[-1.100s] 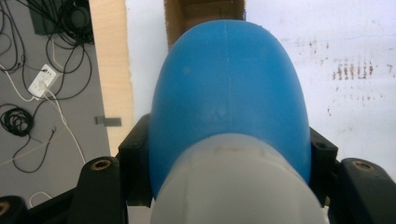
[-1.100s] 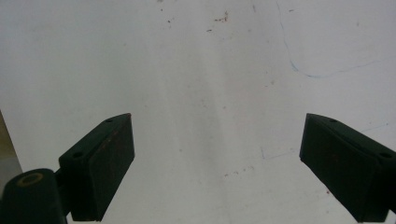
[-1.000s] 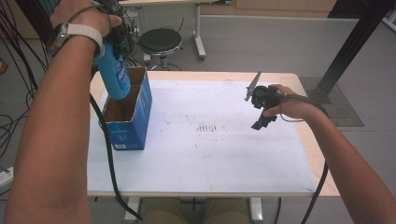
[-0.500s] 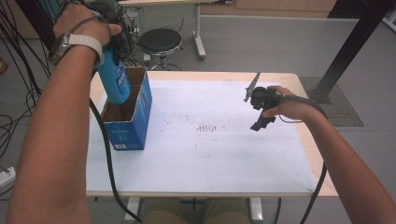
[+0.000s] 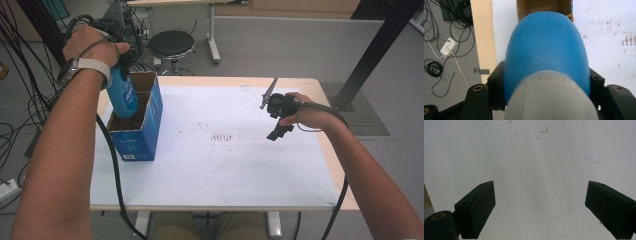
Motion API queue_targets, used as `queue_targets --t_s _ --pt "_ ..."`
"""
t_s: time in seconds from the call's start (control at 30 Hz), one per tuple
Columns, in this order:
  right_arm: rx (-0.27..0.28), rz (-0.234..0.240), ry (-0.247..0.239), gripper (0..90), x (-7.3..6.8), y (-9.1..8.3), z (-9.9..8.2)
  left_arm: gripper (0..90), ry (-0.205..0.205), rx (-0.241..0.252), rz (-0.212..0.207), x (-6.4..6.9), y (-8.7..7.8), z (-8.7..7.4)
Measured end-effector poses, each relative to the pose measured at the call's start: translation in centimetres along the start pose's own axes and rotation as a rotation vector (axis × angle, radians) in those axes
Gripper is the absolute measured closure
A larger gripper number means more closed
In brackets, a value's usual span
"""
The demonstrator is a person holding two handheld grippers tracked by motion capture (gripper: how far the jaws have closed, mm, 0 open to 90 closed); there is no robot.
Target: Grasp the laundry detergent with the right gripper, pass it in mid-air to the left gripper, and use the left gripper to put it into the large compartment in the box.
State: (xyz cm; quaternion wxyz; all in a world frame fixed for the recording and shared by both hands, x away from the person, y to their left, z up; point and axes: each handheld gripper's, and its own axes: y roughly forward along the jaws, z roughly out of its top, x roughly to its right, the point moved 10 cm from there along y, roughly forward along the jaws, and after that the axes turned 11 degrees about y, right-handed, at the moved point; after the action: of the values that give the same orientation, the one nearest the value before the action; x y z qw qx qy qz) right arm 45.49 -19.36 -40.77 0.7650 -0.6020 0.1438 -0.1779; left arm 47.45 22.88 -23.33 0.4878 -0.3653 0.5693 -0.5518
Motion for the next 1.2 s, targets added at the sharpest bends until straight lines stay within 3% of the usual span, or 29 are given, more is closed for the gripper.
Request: queue_targets --t_s 0.53,1.2 --pt "-0.001 0.007 0.009 9.3 0.0 0.6 -0.1 37.6 0.02 0.002 -0.018 0.7 2.6 0.2" --pt "0.003 0.01 0.038 9.3 0.3 1.3 -0.5 37.6 0.043 0.006 -0.029 1.1 8.0 -0.5"
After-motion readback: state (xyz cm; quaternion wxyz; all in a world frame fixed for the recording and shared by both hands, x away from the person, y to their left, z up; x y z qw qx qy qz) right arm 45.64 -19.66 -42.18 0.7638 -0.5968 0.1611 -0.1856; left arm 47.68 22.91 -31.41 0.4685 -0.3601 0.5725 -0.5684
